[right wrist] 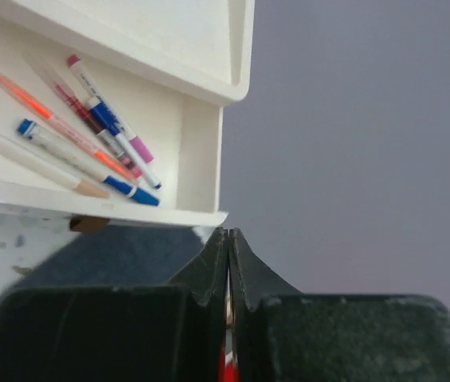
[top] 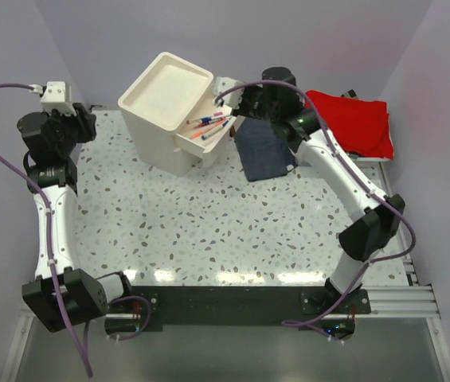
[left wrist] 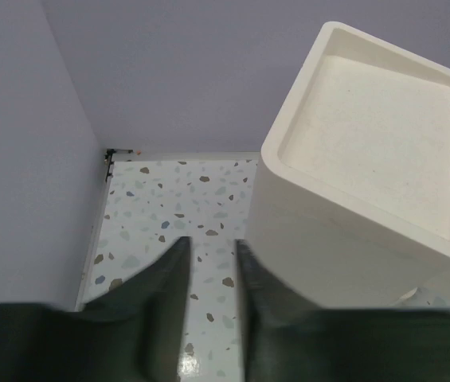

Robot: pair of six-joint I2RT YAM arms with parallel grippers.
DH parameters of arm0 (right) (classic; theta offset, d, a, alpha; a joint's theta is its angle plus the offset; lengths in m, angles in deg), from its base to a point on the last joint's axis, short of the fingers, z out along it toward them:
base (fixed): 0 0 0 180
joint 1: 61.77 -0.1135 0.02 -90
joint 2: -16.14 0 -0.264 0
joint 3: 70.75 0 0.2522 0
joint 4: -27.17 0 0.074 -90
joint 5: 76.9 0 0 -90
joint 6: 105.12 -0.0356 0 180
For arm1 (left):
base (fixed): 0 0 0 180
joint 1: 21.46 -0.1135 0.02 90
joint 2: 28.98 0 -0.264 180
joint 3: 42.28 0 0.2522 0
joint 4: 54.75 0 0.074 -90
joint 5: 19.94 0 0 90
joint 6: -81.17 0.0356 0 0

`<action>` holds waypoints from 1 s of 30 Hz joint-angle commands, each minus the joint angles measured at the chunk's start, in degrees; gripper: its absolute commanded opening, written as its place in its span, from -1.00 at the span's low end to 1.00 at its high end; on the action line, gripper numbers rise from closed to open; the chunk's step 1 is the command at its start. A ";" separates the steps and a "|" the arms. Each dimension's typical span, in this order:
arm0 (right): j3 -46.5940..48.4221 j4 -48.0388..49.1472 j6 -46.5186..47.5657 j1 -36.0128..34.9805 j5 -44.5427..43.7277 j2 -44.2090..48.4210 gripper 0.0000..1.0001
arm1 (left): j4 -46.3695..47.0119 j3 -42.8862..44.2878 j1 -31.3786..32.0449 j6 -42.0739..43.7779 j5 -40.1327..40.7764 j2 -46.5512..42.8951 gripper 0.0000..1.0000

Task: Sort the stationery into containers
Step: Place the pen in the drawer, then close the drawer in the storage box.

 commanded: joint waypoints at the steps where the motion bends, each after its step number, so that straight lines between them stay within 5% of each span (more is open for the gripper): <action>1: -7.16 2.03 -31.94 6.17 3.45 3.63 -1.00 | 8.63 2.80 -0.81 -2.65 -7.20 6.36 -0.94; 6: -11.99 2.10 -49.87 10.58 8.46 1.26 -1.00 | 10.55 8.33 -0.99 -5.64 -11.86 13.76 -1.00; 19: -5.06 3.59 -50.86 11.02 9.79 -8.41 -1.00 | 21.63 15.99 -3.80 -23.74 -17.84 33.09 -1.00; 30: 0.65 5.27 -53.50 10.06 11.20 -14.65 -1.00 | 25.77 16.52 -3.89 -24.90 -21.01 41.19 -1.00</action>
